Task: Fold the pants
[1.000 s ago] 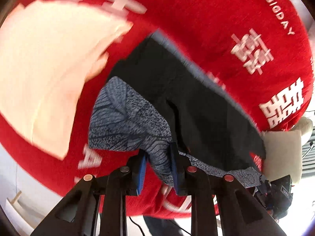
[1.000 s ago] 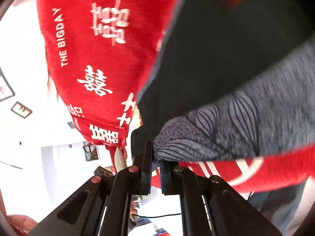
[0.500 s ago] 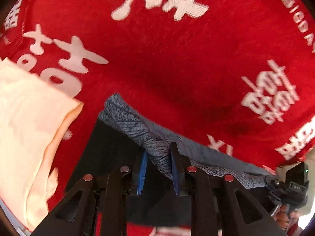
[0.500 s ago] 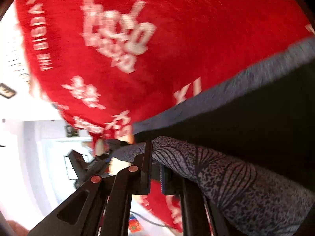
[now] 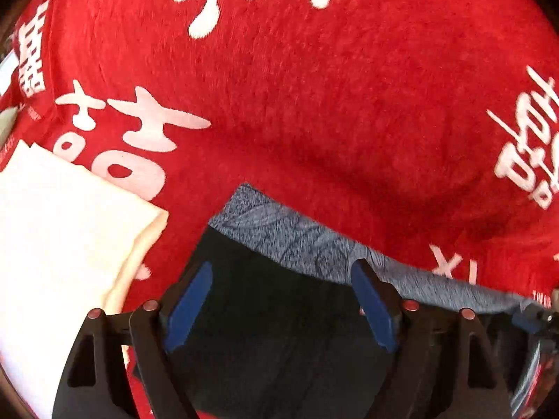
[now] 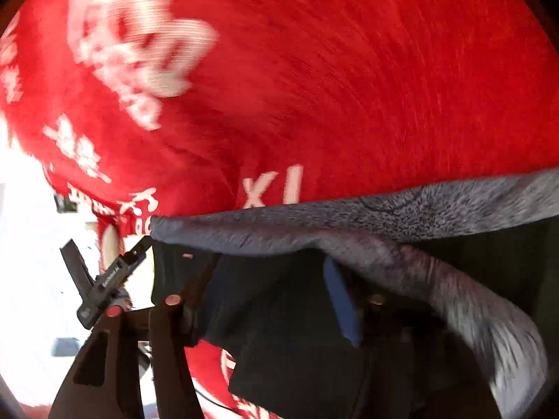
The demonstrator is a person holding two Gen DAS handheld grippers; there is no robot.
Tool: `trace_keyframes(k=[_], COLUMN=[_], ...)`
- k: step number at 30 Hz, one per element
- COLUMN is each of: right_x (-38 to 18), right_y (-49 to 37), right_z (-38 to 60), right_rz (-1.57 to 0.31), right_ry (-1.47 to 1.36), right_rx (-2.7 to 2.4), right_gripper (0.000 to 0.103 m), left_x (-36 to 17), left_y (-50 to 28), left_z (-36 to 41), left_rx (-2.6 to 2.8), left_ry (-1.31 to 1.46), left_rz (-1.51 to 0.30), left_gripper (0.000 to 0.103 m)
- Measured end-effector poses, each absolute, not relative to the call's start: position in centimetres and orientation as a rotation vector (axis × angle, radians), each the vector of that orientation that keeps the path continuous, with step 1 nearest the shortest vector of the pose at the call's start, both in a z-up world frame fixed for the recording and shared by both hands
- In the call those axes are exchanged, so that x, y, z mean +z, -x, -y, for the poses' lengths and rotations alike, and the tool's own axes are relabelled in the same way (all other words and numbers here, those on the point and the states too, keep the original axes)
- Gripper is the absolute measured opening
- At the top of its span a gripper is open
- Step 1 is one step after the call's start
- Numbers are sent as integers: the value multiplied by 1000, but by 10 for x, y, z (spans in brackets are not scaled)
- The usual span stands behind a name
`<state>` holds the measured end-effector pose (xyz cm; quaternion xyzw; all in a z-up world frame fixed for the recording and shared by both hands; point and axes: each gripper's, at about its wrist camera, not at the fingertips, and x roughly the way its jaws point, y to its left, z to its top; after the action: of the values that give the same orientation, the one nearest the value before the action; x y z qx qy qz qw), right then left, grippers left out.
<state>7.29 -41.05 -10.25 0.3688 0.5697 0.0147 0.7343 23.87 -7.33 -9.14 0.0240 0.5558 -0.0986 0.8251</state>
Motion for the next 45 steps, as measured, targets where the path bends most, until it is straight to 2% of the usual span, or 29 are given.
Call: trace_keyframes(k=[1,5,10,11,15,17,20,32,45], right_x=[-93,-94,-130,-132,-125,-114,-99,-67,-53], right_y=[-75,-88,-99,-99,-97,-86,-63,79,231], right_z=[400,373,373,375,386,388,395,419,417], right_rz=[-1271,-1331,-1371,-1355,-1339,-1327,-1310,-1310,-1274], right_ry=[-721,-508,-360,-358,-448,-469,-484,-606,-747], right_rx=[27,16,-60,-61,-52,-48,-66,-241,-508], right_gripper=[63,48,45,45,50,59,65,65,65], left_x=[-91,-111,-150,-152,-144,-132,-116,-93,-87], left_y=[-234,-226,-237,-239,-237,-226,-202,-68,29], left_z=[75,94,108,110,119,125,137,197,226], left_rx=[-215,-229,-150,-132,-118,-149,-198,-442,-611], left_ry=[-73,-184,-226,-234,-247,-251,-286,-407,-440], left_rz=[-1181,-1197,-1221,-1209,-1219,-1223,-1220,-1302,-1324], left_gripper=[82,82,83,86,86,86,86,86,86])
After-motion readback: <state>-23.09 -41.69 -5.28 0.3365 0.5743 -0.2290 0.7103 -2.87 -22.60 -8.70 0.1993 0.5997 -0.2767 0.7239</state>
